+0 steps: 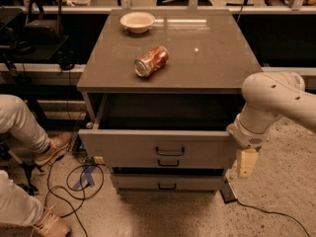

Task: Open top drawer

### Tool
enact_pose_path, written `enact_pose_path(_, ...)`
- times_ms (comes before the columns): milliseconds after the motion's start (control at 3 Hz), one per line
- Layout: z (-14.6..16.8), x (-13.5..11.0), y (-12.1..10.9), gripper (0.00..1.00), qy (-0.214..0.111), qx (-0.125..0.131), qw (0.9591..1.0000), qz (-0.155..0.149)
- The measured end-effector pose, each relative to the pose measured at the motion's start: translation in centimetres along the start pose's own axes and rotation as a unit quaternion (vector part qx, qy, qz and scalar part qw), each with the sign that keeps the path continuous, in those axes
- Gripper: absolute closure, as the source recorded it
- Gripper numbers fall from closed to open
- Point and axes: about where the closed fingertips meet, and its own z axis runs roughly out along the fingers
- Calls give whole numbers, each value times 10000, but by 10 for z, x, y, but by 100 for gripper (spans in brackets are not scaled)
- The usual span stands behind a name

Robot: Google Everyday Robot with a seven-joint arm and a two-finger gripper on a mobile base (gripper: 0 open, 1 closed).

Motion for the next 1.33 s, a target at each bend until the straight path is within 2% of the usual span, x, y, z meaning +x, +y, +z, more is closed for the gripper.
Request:
enact_pose_path(667, -3, 11, 20, 64, 41, -181, 9998, 49)
enact_pose_path(1000, -4, 18, 27, 87, 35, -188, 9997, 155)
enact_pose_path(1333, -5, 19, 29, 93, 28, -185, 9997, 172)
